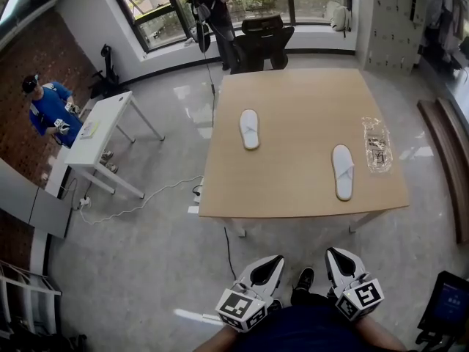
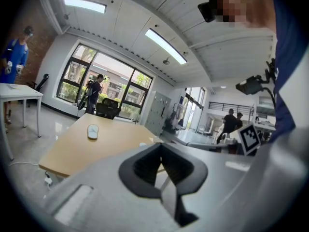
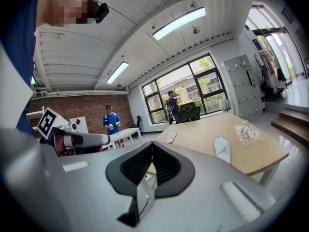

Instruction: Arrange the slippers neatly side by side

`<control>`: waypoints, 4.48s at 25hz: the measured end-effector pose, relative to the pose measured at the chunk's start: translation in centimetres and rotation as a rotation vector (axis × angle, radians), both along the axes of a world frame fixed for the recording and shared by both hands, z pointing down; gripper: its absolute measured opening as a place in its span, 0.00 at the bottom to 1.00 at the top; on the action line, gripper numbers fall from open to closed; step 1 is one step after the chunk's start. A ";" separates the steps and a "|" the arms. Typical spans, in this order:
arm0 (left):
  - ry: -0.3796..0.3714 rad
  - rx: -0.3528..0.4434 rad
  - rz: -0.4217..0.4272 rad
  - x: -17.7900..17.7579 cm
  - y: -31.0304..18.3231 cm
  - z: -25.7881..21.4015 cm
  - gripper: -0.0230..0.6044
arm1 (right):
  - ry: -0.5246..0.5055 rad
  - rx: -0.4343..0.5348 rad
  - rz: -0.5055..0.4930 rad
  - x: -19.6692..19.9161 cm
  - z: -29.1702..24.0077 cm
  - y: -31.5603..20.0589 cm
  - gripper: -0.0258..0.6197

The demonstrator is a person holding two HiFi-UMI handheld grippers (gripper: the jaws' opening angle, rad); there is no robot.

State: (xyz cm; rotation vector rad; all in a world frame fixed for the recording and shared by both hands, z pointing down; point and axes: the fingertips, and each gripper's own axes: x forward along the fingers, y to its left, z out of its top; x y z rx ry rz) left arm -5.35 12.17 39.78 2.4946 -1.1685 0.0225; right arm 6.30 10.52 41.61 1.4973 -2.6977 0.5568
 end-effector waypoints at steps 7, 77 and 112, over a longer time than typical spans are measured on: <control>-0.019 0.025 -0.030 3.3 -4.8 -0.6 0.04 | -0.018 0.001 -0.037 3.3 0.0 -5.5 0.06; 0.012 -0.079 0.053 0.1 -30.8 2.2 0.04 | 0.030 -0.125 0.083 2.9 3.3 -29.9 0.06; -0.498 -0.117 -0.184 -7.4 -47.8 14.3 0.39 | 0.256 -0.393 0.072 13.9 16.9 -36.7 0.38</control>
